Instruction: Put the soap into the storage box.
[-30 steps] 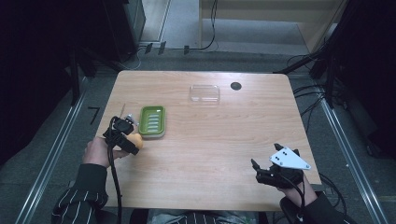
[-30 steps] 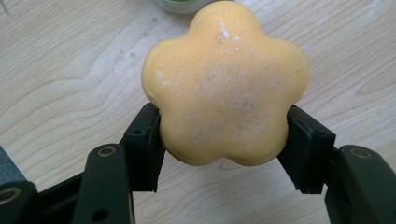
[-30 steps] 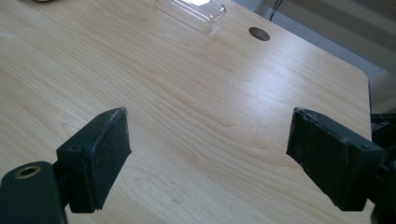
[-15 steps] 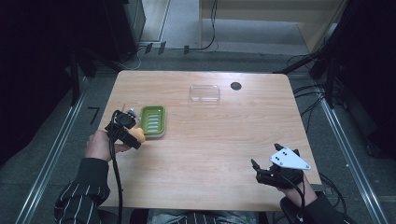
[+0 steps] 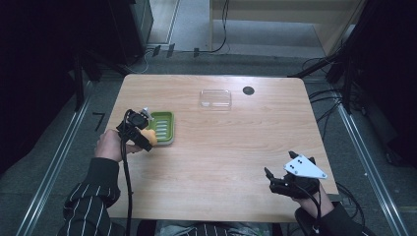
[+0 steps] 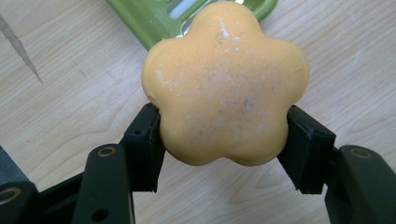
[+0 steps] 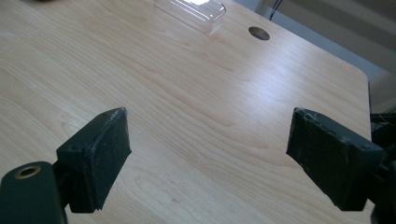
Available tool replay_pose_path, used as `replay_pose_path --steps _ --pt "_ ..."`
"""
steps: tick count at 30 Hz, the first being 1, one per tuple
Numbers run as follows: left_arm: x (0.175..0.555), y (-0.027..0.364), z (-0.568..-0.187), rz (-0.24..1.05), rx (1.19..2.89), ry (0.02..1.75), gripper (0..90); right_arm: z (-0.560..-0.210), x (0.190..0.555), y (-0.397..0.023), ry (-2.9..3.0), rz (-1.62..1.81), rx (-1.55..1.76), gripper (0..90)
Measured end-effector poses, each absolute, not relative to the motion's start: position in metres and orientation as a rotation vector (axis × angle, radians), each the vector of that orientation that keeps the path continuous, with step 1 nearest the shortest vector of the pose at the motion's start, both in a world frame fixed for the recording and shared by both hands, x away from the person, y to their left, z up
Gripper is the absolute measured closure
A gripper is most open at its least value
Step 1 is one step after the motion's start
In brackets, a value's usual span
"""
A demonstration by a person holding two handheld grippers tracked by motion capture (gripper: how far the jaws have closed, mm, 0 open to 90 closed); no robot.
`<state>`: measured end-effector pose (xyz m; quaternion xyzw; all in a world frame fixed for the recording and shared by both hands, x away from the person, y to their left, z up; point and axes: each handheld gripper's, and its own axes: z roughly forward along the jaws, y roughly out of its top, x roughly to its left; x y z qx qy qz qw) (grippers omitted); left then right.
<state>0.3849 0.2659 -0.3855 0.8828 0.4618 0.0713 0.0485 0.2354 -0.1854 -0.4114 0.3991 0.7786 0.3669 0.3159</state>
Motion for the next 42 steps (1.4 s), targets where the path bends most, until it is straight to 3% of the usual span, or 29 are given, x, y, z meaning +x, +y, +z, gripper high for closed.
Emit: replay_pose_path --steps 42 --pt "0.427 0.252 -0.389 0.17 2.731 1.355 39.4 -0.411 0.232 -0.189 2.046 0.955 1.061 13.7"
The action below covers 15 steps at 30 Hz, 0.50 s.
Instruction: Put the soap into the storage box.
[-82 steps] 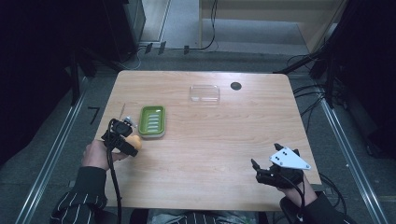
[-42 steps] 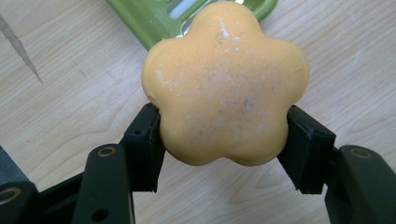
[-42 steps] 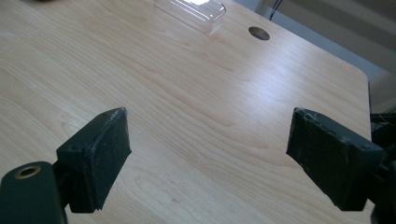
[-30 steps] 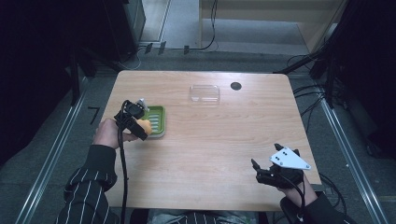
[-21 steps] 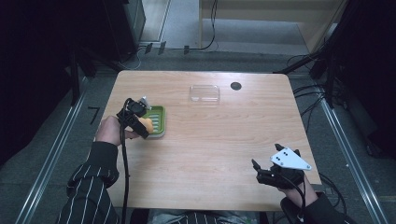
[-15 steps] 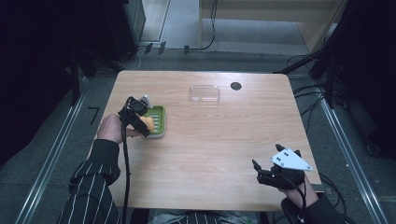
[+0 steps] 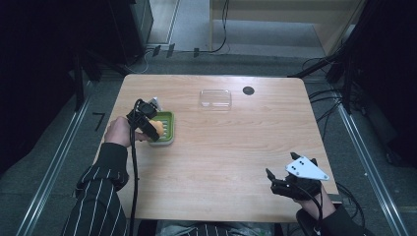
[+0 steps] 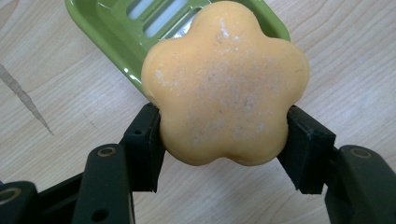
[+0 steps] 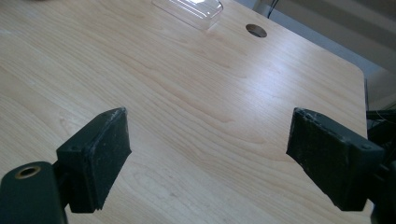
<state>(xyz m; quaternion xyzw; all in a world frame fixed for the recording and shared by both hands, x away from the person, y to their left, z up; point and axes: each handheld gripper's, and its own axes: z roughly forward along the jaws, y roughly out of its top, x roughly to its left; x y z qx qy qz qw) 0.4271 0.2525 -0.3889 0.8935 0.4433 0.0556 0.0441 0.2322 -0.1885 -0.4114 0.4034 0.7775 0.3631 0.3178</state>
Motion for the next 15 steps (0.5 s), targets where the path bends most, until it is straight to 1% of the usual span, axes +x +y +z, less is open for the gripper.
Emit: replay_pose_path --steps 15 --pt "0.443 0.254 -0.396 0.154 2.738 1.36 39.4 -0.411 0.232 -0.189 2.048 0.955 1.061 13.7"
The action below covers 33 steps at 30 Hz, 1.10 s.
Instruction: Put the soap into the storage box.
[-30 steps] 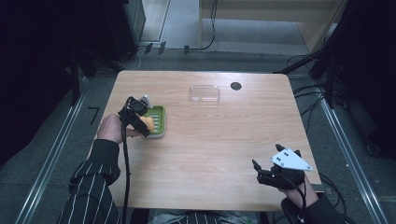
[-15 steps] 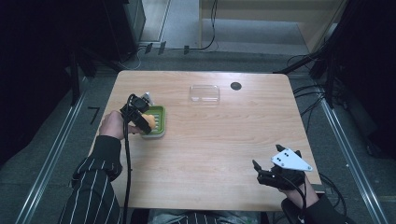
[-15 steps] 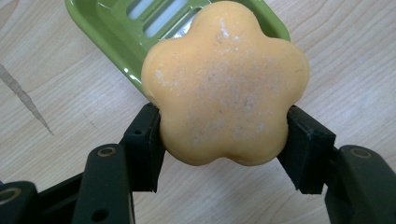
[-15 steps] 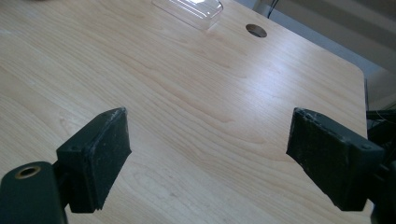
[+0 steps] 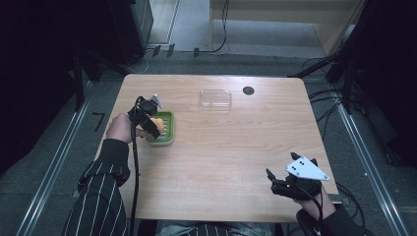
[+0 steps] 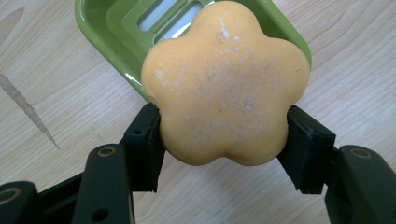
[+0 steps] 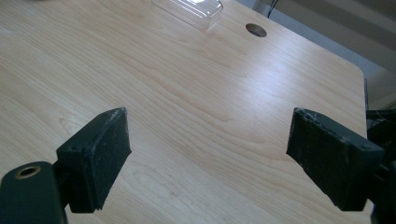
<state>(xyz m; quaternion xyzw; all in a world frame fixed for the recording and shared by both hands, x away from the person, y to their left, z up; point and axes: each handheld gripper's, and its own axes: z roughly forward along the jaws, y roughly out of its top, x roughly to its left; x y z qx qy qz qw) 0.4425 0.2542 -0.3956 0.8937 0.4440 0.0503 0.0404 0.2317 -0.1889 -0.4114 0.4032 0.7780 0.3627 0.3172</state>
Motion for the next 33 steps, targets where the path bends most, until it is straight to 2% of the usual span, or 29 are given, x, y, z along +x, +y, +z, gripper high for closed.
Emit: replay_pose_path --steps 11,18,22,33 --pt "0.453 0.25 -0.403 0.15 2.763 1.348 39.4 -0.412 0.232 -0.189 2.046 0.954 1.066 13.8" --pt "0.458 0.246 -0.406 0.179 2.77 1.348 39.4 -0.412 0.232 -0.189 2.044 0.954 1.065 13.7" --pt "0.46 0.241 -0.409 0.239 2.791 1.362 39.4 -0.412 0.232 -0.189 2.044 0.953 1.065 13.7" --pt "0.463 0.236 -0.415 0.268 2.814 1.352 39.4 -0.412 0.232 -0.189 2.044 0.953 1.065 13.7"
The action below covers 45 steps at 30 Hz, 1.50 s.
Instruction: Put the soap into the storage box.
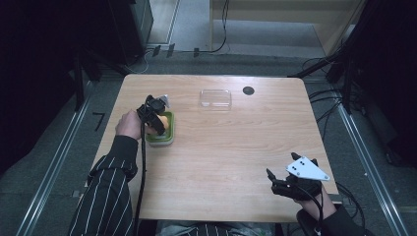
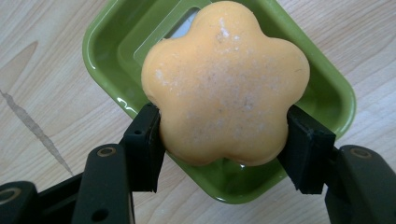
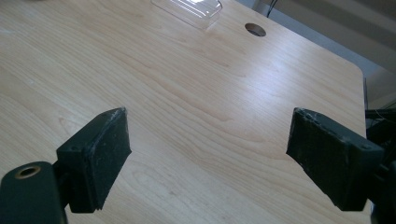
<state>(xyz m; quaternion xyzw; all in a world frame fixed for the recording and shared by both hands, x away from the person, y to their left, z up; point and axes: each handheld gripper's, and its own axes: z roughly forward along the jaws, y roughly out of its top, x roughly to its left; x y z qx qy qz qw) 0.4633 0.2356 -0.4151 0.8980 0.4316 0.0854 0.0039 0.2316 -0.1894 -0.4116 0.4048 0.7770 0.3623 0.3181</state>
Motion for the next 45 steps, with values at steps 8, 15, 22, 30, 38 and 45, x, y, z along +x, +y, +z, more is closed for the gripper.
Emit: replay_pose_path --steps 8,15,22,30,38,45 --pt "0.464 0.232 -0.42 0.306 2.845 1.344 39.3 -0.412 0.231 -0.189 2.045 0.954 1.064 13.7" --pt "0.464 0.23 -0.424 0.344 2.846 1.333 39.3 -0.412 0.231 -0.189 2.045 0.954 1.063 13.7" --pt "0.464 0.228 -0.428 0.329 2.873 1.319 39.2 -0.412 0.232 -0.189 2.043 0.953 1.064 13.7" --pt "0.464 0.227 -0.431 0.312 2.885 1.323 38.9 -0.412 0.231 -0.189 2.043 0.954 1.065 13.7" --pt "0.462 0.227 -0.426 0.324 2.857 1.313 32.4 -0.411 0.231 -0.189 2.043 0.954 1.065 13.7" --pt "0.46 0.229 -0.421 0.327 2.822 1.331 20.6 -0.411 0.231 -0.189 2.042 0.954 1.064 13.7"
